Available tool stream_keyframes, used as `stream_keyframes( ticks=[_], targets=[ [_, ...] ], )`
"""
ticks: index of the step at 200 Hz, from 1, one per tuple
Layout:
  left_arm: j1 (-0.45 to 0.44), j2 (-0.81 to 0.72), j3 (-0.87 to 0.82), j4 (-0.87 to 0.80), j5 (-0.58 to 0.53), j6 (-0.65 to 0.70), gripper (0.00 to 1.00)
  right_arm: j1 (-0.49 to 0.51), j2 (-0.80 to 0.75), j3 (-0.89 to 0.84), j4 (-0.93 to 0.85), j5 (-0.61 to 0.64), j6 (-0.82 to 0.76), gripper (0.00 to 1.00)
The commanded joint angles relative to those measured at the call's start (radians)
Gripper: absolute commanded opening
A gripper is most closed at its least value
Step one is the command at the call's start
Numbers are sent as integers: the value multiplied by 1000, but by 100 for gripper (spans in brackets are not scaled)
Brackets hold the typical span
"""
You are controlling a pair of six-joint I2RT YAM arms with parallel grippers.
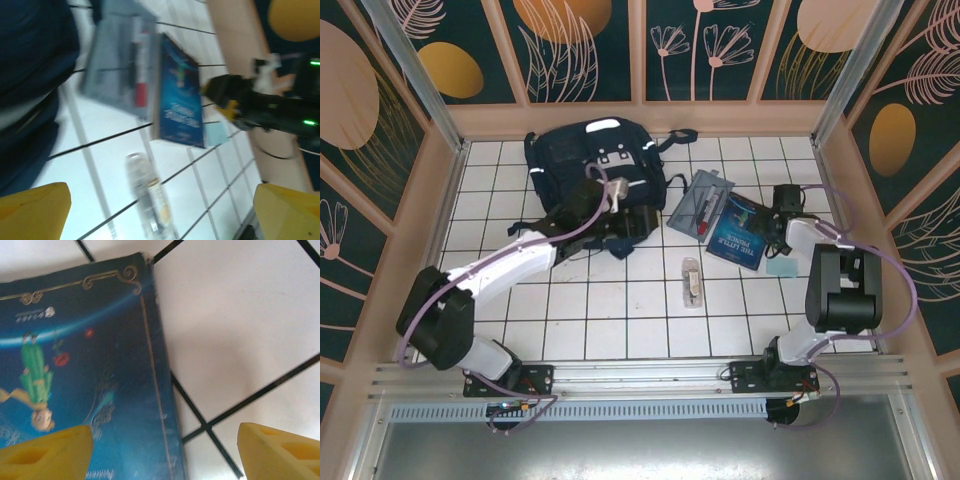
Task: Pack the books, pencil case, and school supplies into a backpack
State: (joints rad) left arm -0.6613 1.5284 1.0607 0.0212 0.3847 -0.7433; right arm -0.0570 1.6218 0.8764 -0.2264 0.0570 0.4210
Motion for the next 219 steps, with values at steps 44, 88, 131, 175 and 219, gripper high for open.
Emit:
stream_keyframes(
  ticks=[44,88,131,175,219],
  targets=[
    [-73,355,335,108,28,10,87,-31,32,-29,159,-196,7,74],
    [-97,640,529,150,17,-32,49,-35,41,-82,223,-258,22,74],
    [-130,825,685,43,-16,-10,50,-37,14,-167,306,-381,76,74],
    [-161,917,761,-20,-3,14,46,-37,-38,-236,424,-522,125,72],
    [-175,1015,830,-88,6,18,39,-35,-107,-280,497,-640,181,68]
  ],
)
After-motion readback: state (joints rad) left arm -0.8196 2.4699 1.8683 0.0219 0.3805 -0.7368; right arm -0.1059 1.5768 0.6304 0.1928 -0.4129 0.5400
